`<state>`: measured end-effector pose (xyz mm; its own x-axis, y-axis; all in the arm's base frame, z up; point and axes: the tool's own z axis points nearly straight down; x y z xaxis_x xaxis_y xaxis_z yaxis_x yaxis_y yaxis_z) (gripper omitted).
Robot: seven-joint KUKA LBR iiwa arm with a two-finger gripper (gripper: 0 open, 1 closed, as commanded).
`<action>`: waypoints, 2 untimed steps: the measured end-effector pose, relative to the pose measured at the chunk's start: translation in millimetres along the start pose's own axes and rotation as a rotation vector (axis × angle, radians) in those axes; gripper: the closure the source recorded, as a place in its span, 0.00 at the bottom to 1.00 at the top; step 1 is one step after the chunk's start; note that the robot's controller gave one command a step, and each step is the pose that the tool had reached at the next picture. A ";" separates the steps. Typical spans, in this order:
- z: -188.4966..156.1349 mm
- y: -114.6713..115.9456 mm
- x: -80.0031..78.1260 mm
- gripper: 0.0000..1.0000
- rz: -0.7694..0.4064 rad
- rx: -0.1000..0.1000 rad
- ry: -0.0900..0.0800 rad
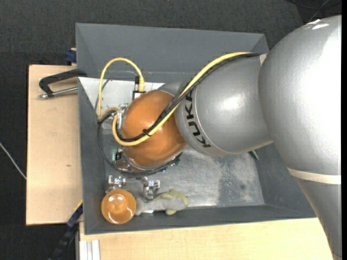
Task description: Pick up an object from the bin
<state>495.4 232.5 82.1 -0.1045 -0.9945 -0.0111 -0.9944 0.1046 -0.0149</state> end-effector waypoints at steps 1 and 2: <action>-24.9 -33.3 19.6 0.00 0.128 -0.008 0.006; -14.0 -24.8 7.9 0.00 -0.082 0.010 -0.004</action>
Offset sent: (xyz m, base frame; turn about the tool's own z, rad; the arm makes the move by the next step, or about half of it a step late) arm 0.0284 -0.0237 0.0231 0.1237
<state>518.9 221.9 96.4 -0.0227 -0.9996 -0.0138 -0.9994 0.0231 -0.0259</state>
